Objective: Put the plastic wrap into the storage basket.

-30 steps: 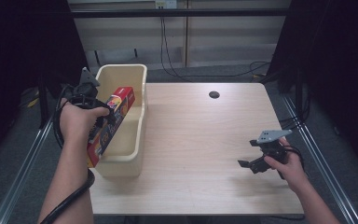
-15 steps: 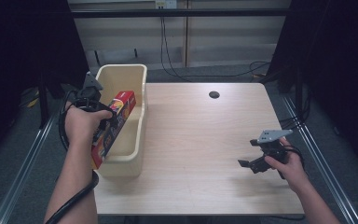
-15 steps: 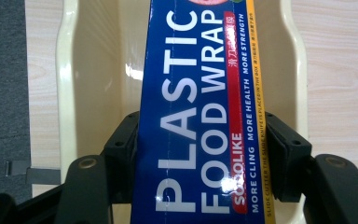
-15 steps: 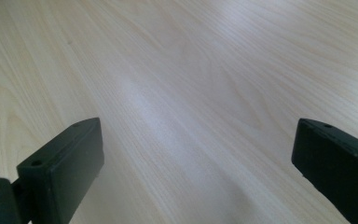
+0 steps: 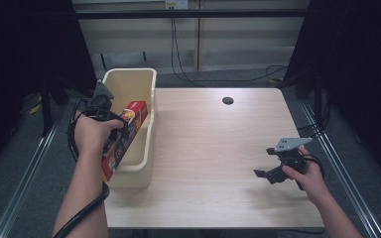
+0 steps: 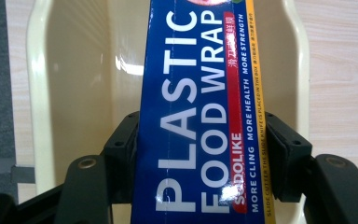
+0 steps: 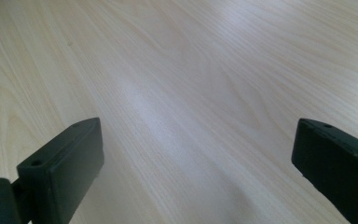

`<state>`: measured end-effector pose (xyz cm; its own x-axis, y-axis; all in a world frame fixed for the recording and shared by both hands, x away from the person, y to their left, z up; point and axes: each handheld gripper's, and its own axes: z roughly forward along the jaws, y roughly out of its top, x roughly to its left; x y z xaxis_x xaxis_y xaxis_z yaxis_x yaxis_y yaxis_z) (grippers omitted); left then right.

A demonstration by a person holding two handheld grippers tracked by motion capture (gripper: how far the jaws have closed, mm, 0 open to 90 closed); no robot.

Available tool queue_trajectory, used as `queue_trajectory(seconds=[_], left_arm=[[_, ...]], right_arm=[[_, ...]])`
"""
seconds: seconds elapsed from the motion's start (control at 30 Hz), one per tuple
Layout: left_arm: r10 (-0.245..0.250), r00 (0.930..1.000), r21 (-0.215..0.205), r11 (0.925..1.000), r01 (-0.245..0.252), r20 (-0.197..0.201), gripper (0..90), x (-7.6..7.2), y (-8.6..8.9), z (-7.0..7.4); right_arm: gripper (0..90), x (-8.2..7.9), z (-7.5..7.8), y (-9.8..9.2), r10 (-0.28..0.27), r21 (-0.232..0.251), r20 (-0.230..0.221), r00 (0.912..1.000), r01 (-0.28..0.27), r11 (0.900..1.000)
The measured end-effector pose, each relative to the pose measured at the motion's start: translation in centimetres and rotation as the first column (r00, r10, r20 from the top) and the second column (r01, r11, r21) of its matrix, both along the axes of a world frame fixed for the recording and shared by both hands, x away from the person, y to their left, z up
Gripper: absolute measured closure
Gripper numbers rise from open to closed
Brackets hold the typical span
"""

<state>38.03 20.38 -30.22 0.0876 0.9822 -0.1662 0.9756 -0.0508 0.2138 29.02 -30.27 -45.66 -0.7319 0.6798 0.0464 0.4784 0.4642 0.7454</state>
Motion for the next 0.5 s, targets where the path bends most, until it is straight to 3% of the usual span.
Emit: queue_trajectory(seconds=[0.5], left_arm=[[0.002,0.9996,0.004,1.0,-0.001,-0.027,39.5,0.0,0.0,-1.4]], right_arm=[[2.1,0.1,0.0,0.0,0.0,0.001,0.0,1.0,0.0,1.0]])
